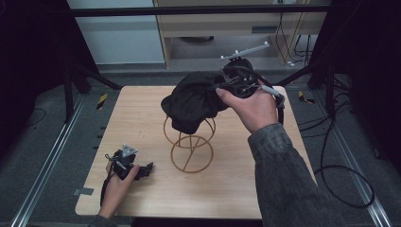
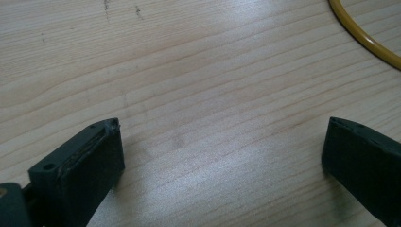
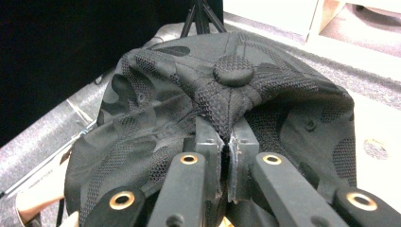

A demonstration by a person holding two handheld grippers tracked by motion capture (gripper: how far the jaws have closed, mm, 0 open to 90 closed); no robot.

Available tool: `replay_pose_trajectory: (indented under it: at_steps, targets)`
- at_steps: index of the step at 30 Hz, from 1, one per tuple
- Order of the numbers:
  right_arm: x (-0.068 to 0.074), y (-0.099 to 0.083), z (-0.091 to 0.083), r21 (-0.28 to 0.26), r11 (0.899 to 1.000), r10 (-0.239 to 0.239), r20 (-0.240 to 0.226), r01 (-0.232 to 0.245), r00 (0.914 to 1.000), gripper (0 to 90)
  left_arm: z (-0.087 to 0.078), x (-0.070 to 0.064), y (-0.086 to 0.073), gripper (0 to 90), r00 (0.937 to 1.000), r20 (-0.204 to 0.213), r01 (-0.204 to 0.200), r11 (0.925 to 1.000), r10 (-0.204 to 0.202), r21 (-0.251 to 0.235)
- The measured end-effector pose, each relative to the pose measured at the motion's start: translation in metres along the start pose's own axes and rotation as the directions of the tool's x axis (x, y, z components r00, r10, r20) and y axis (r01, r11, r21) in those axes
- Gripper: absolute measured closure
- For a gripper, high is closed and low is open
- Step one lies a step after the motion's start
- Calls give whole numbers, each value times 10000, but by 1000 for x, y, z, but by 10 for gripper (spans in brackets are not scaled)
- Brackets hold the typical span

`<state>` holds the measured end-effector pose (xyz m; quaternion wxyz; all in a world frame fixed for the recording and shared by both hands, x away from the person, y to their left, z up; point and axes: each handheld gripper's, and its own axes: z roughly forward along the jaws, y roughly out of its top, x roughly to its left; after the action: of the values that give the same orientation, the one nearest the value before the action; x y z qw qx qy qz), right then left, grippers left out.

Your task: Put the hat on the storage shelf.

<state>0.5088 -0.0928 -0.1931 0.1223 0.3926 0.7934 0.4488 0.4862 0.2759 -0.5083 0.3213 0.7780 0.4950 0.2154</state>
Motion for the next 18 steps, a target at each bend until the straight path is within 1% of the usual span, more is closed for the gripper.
replay_pose_trajectory:
  at_steps: [1, 4, 6, 8, 9, 11, 18]
  targets:
    - [1, -1, -1, 125, 9999, -79, 7, 79, 10000, 855, 0, 0, 0, 0, 10000, -1, -1, 10000, 1, 0]
    - [4, -3, -1, 231, 9996, -130, 21, 129, 9999, 854, 0, 0, 0, 0, 10000, -1, -3, 10000, 3, 2]
    - [6, -4, 1, 307, 9992, -250, 33, 249, 9997, 853, 0, 0, 0, 0, 10000, 5, -16, 10000, 16, 17]
    - [8, -4, 2, 364, 9990, -246, 27, 245, 9997, 853, 0, 0, 0, 0, 10000, 7, -19, 10000, 19, 20]
    - [9, -6, 6, 535, 9981, -320, 37, 317, 9995, 850, 0, 0, 0, 0, 10000, 5, -10, 10000, 10, 11]
    - [10, -7, 9, 691, 9968, -403, 19, 401, 9992, 848, 0, 0, 0, 0, 10000, 8, -24, 10000, 24, 22]
    - [12, -9, 13, 886, 9945, -556, 32, 551, 9984, 843, 0, 0, 0, 0, 10000, 4, -14, 10000, 14, 14]
